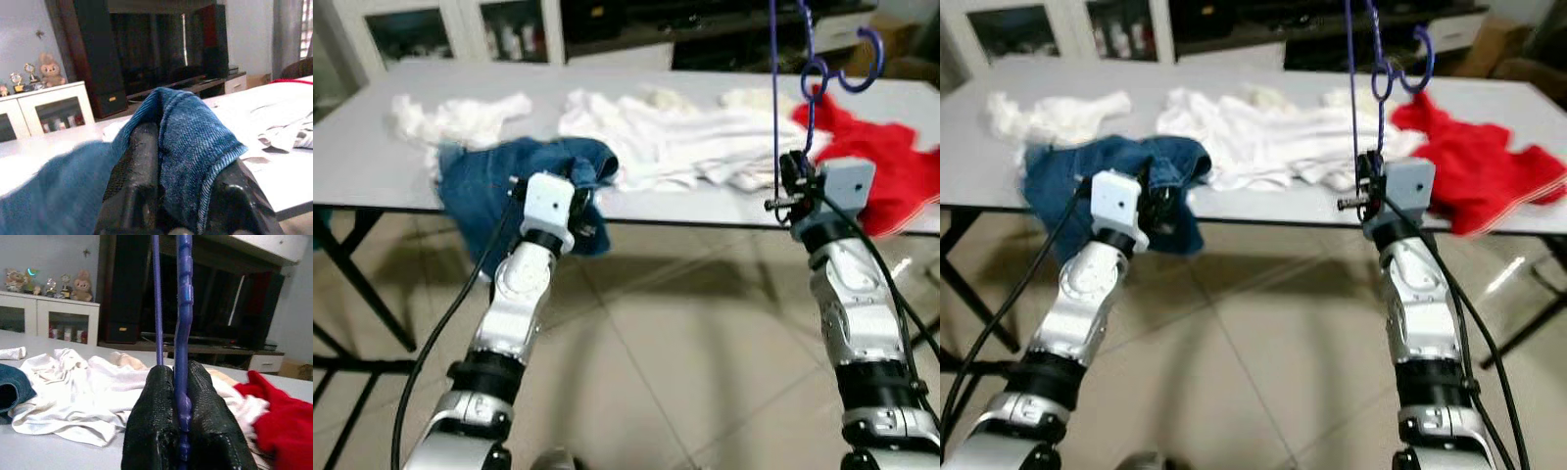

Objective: Hang hanger

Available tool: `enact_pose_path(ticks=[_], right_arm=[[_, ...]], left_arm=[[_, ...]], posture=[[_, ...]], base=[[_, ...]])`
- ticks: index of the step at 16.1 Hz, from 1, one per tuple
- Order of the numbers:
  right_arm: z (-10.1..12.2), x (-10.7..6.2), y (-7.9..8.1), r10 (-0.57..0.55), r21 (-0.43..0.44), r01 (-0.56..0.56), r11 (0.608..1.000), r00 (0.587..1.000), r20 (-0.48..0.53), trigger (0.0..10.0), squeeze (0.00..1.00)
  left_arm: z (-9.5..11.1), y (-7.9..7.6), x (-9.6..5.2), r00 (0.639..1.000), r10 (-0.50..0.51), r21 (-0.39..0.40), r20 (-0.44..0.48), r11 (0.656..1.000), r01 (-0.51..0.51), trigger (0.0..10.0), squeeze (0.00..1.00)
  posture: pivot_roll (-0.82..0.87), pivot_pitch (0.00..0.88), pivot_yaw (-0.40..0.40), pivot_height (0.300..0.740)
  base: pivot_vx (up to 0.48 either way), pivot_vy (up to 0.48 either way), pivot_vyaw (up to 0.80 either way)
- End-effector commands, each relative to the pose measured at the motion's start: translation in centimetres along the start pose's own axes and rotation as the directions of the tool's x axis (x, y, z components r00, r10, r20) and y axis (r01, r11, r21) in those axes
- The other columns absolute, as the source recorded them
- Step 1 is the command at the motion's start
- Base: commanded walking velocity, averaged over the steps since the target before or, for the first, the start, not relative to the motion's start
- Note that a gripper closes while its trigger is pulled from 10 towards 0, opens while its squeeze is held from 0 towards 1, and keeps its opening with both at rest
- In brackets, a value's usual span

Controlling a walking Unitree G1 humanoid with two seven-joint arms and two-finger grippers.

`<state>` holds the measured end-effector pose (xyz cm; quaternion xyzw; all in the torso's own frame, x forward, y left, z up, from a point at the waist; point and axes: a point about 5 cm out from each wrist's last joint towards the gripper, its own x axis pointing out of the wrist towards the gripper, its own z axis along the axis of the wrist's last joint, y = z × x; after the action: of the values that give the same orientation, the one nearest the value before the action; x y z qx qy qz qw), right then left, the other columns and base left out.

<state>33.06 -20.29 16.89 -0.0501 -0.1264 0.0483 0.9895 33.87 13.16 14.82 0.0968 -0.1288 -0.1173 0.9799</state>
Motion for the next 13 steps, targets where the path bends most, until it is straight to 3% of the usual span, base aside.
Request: enact_pose_path(ticks=[1, 4, 5, 6, 7, 8, 9, 13], right_arm=[[0.48, 0.27, 0.35, 0.015, 0.007, -0.015, 1.000, 1.000, 0.018, 10.0, 0.00], [0.47, 0.28, 0.27, 0.013, 0.008, -0.013, 1.000, 1.000, 0.016, 10.0, 0.00], [0.51, 0.28, 0.25, 0.014, 0.009, -0.014, 1.000, 1.000, 0.018, 10.0, 0.00], [0.53, 0.32, 0.25, 0.015, 0.010, -0.015, 1.000, 1.000, 0.019, 10.0, 0.00], [0.57, 0.37, 0.25, 0.015, 0.011, -0.016, 1.000, 1.000, 0.021, 10.0, 0.00], [0.59, 0.42, 0.23, 0.015, 0.012, -0.016, 1.000, 1.000, 0.022, 10.0, 0.00], [0.62, 0.47, 0.21, 0.015, 0.012, -0.015, 1.000, 1.000, 0.023, 10.0, 0.00], [0.69, 0.62, 0.10, 0.011, 0.017, -0.012, 1.000, 1.000, 0.026, 10.0, 0.00]], left_arm=[[0.19, 1.06, 0.23, 1.000, 0.024, 0.007, 0.005, 1.000, -0.024, 10.0, 0.00], [-0.24, 1.22, 0.08, 1.000, 0.016, -0.027, -0.016, 0.999, -0.017, 10.0, 0.00], [-0.31, 1.30, 0.04, 0.999, 0.024, -0.031, -0.021, 0.999, -0.025, 10.0, 0.73], [-0.33, 1.31, 0.05, 1.000, 0.023, -0.035, -0.021, 0.999, -0.023, 4.7, 0.73], [-0.39, 1.25, 0.06, 1.000, 0.011, -0.047, -0.023, 0.999, -0.012, 0.0, 0.64], [-0.45, 1.20, 0.04, 1.000, 0.000, -0.049, -0.025, 0.999, -0.001, 0.0, 0.08], [-0.48, 1.22, 0.05, 1.000, -0.001, -0.050, -0.026, 0.999, 0.000, 0.0, 0.00], [-0.51, 1.11, 0.11, 0.999, -0.022, -0.060, -0.024, 0.998, 0.021, 0.0, 0.00]], posture=[[0.10, 0.000, -0.006, 0.740], [0.10, 0.000, -0.007, 0.740], [0.10, 0.000, -0.007, 0.740], [0.11, 0.000, -0.008, 0.740], [0.11, 0.000, -0.008, 0.740], [0.11, 0.000, -0.008, 0.740], [0.11, 0.000, -0.008, 0.740], [0.11, 0.000, -0.005, 0.740]], base=[[0.000, 0.000, 0.00], [0.000, 0.000, 0.00], [0.000, 0.000, 0.00], [0.000, 0.000, 0.00], [0.000, 0.000, 0.00], [0.000, 0.000, 0.00], [0.000, 0.000, 0.00], [0.000, 0.000, 0.00]])
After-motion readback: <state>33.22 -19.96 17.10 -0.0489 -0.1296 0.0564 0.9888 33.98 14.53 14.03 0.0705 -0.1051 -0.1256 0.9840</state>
